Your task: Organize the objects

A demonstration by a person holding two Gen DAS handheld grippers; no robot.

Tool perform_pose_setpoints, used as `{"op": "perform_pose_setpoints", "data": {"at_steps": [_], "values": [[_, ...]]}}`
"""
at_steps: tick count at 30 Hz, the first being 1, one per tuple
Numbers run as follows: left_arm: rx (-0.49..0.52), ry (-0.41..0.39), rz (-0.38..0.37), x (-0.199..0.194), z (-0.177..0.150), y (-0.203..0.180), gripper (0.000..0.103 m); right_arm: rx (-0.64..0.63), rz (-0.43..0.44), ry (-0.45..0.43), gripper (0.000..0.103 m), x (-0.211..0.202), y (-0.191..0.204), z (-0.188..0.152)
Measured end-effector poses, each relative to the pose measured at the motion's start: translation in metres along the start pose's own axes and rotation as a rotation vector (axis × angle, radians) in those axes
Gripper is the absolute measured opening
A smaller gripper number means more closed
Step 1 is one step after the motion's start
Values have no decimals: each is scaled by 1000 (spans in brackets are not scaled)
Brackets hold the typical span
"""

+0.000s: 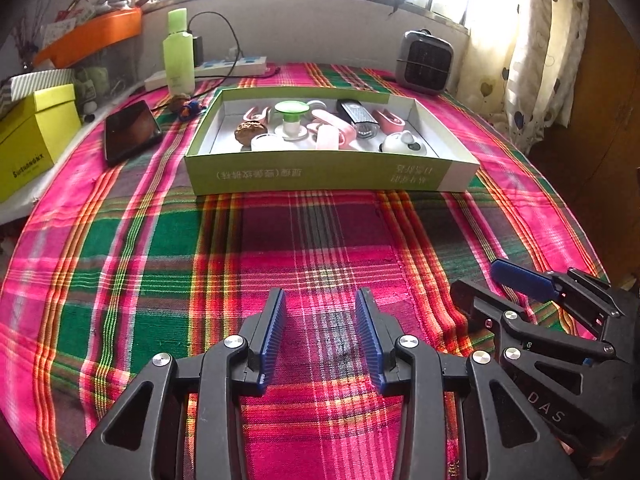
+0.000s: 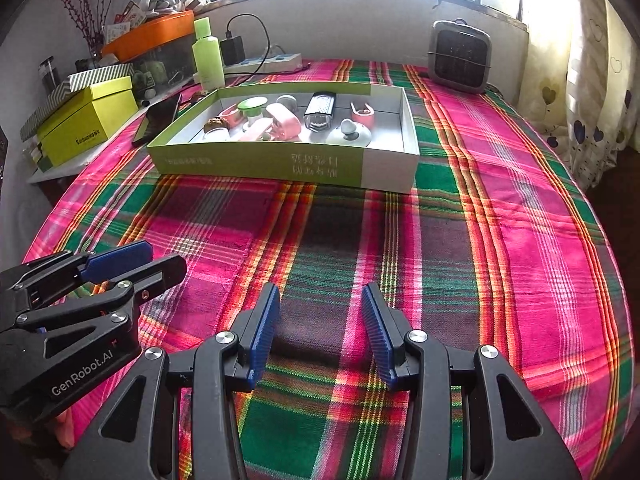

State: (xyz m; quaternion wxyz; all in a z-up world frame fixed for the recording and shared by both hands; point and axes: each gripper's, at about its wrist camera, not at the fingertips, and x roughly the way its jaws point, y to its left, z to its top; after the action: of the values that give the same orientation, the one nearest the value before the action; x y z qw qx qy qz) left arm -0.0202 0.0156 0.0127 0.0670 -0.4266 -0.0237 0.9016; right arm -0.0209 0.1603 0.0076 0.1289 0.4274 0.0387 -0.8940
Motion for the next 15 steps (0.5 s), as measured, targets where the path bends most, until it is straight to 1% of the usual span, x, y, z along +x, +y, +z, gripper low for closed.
{"op": "perform_pose_setpoints", "data": {"at_steps": [1,3,15], "values": [[0,-5,4,0,0,-1,37,-7,-6,1,45,0,1,0],[10,-13,17,0,-2,-4,38,-23,-15,4,50,1,5,-1],[10,-13,15,0,-1,-3,42,-6,-44,-7,52,-2,1,-5]]}}
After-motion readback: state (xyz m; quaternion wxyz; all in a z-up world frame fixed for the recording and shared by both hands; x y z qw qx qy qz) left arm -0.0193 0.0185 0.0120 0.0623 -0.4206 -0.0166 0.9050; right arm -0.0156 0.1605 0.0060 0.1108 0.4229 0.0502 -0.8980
